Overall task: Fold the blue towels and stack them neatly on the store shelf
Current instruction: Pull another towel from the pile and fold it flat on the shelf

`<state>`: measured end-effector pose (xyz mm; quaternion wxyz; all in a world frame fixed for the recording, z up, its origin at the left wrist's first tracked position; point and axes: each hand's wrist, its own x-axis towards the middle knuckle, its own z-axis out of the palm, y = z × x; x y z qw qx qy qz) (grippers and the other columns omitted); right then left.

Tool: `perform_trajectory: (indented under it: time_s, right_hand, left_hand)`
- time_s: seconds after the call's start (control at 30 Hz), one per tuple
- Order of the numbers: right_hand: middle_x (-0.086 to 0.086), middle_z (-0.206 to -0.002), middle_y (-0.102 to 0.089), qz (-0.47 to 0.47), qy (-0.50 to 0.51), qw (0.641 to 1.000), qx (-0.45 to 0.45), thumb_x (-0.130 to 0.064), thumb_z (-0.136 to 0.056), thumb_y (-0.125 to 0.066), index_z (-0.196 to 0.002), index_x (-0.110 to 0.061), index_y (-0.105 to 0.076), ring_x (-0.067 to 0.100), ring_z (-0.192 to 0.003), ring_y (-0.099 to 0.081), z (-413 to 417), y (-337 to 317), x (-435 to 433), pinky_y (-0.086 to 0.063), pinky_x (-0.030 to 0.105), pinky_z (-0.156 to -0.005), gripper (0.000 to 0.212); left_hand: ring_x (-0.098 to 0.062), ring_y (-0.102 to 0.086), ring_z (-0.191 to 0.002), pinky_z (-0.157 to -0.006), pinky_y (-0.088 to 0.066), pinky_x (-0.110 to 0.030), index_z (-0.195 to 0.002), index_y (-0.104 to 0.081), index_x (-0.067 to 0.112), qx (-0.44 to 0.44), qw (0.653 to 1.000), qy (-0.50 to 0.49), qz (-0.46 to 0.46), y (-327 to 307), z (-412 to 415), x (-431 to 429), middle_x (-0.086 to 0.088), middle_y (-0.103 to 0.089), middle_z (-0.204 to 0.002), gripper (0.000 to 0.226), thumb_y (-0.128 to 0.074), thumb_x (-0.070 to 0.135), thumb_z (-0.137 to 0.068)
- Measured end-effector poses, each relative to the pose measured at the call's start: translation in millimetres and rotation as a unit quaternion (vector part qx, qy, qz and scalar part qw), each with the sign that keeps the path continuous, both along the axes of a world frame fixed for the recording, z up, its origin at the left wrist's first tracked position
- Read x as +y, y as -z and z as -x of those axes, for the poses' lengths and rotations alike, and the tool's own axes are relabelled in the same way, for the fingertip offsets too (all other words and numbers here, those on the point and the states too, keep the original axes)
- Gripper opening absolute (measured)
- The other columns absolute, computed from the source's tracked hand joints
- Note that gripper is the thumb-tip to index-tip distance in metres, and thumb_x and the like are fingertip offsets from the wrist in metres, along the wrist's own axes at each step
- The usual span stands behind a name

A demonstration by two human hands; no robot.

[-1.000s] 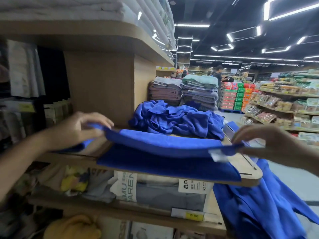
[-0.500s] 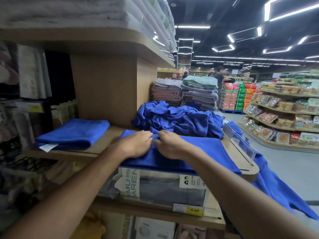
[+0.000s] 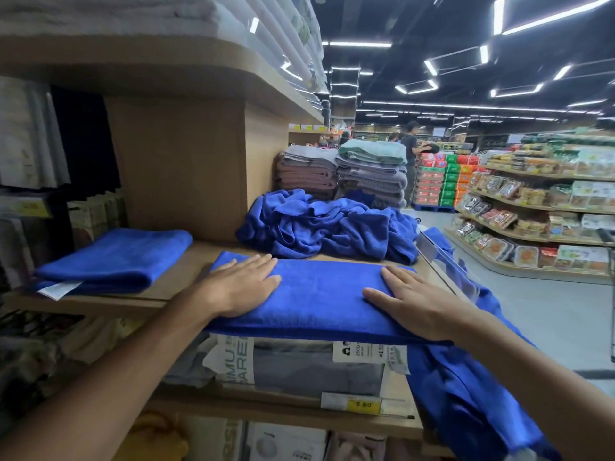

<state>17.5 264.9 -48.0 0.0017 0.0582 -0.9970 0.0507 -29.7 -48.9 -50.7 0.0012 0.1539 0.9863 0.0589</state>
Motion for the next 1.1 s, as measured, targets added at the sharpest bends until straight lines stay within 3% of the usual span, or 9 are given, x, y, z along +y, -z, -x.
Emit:
perform_trajectory:
  time_s: [0.23,0.37,0.47,0.57,0.7,0.8,0.87,1.0,1.1]
  right_hand:
    - [-0.001,-0.171,-0.005,0.009,0.018,1.000,-0.021,-0.080,-0.092,-0.026,-0.163,-0.023,-0.011,0.017,-0.157,-0.003,14.3,-16.8,12.4,-0.005,0.037,-0.125,0.092]
    - [0.015,-0.160,-0.035,-0.004,0.079,0.996,0.030,-0.088,-0.086,-0.023,-0.160,-0.018,-0.019,0.035,-0.145,-0.032,18.6,-17.4,17.5,-0.030,0.047,-0.114,0.102]
    - [0.019,-0.127,-0.063,-0.034,0.104,0.987,0.116,-0.074,-0.094,-0.025,-0.134,-0.015,-0.043,0.039,-0.113,-0.057,22.9,-17.4,17.1,-0.041,0.046,-0.082,0.073]
    - [0.018,-0.125,-0.062,-0.019,0.128,0.988,0.089,-0.049,-0.102,-0.035,-0.118,-0.013,-0.047,0.037,-0.109,-0.057,33.0,-26.1,14.4,-0.041,0.043,-0.080,0.041]
    - [0.014,-0.109,-0.064,0.163,0.174,0.971,0.030,-0.029,-0.097,-0.053,-0.123,-0.002,-0.056,0.020,-0.079,-0.052,40.3,-42.6,12.1,-0.037,0.031,-0.060,0.038]
    - [0.008,-0.094,-0.056,0.377,0.186,0.907,-0.031,-0.035,-0.094,-0.065,-0.118,-0.014,-0.052,0.019,-0.069,-0.048,33.2,-51.8,19.6,-0.037,0.027,-0.055,0.035]
    - [0.007,-0.111,-0.057,0.480,0.188,0.852,-0.090,-0.038,-0.093,-0.068,-0.122,-0.021,-0.052,0.026,-0.081,-0.057,24.5,-54.6,24.1,-0.046,0.033,-0.066,0.037]
    - [0.016,-0.098,-0.056,0.517,0.172,0.823,-0.160,-0.040,-0.097,-0.063,-0.137,-0.017,-0.053,0.028,-0.082,-0.052,14.9,-59.3,33.6,-0.041,0.034,-0.075,0.048]
    - [0.021,-0.119,-0.060,0.550,0.162,0.802,-0.166,-0.031,-0.098,-0.064,-0.141,-0.010,-0.050,0.030,-0.096,-0.056,10.6,-64.6,35.8,-0.047,0.037,-0.083,0.050]
  left_hand:
    - [-0.011,0.002,-0.155,-0.126,-0.001,-0.040,-0.162,-0.005,0.019,-0.022,0.999,-0.025,0.017,-11.6,2.8,22.6,0.006,0.001,-0.170,0.065,-0.016,0.050,-0.106]
    - [-0.010,0.001,-0.155,-0.126,-0.003,-0.043,-0.162,-0.007,0.018,0.012,1.000,-0.021,0.000,-18.4,0.4,36.9,0.006,0.000,-0.170,0.065,-0.019,0.046,-0.105]
    - [-0.007,0.003,-0.155,-0.126,0.000,-0.040,-0.162,-0.008,0.023,0.014,0.999,0.020,-0.027,-15.1,-8.2,50.5,0.011,0.000,-0.169,0.065,-0.020,0.050,-0.104]
    - [-0.005,0.004,-0.154,-0.126,0.003,-0.042,-0.162,-0.008,0.026,-0.006,0.999,0.034,-0.019,-5.8,-13.9,60.1,0.013,0.000,-0.169,0.067,-0.017,0.056,-0.103]
    - [-0.005,0.004,-0.154,-0.126,0.004,-0.043,-0.162,-0.006,0.027,-0.001,1.000,0.028,-0.012,-1.9,-14.3,57.0,0.013,0.001,-0.169,0.069,-0.016,0.059,-0.102]
    - [-0.004,0.005,-0.154,-0.126,0.004,-0.043,-0.162,-0.005,0.028,-0.003,1.000,0.028,-0.013,-0.6,-14.0,56.7,0.013,0.002,-0.169,0.070,-0.014,0.061,-0.101]
    - [-0.004,0.005,-0.154,-0.126,0.004,-0.043,-0.162,-0.005,0.028,0.001,1.000,0.027,-0.012,0.3,-13.0,57.1,0.013,0.002,-0.169,0.071,-0.014,0.062,-0.101]
    - [-0.005,0.004,-0.154,-0.126,0.004,-0.043,-0.162,-0.005,0.028,0.003,1.000,0.028,-0.011,1.2,-11.6,57.4,0.013,0.001,-0.169,0.071,-0.014,0.062,-0.101]
    - [-0.005,0.004,-0.154,-0.126,0.004,-0.043,-0.162,-0.005,0.027,0.006,1.000,0.029,-0.008,1.1,-11.1,57.3,0.013,0.001,-0.169,0.071,-0.014,0.062,-0.101]
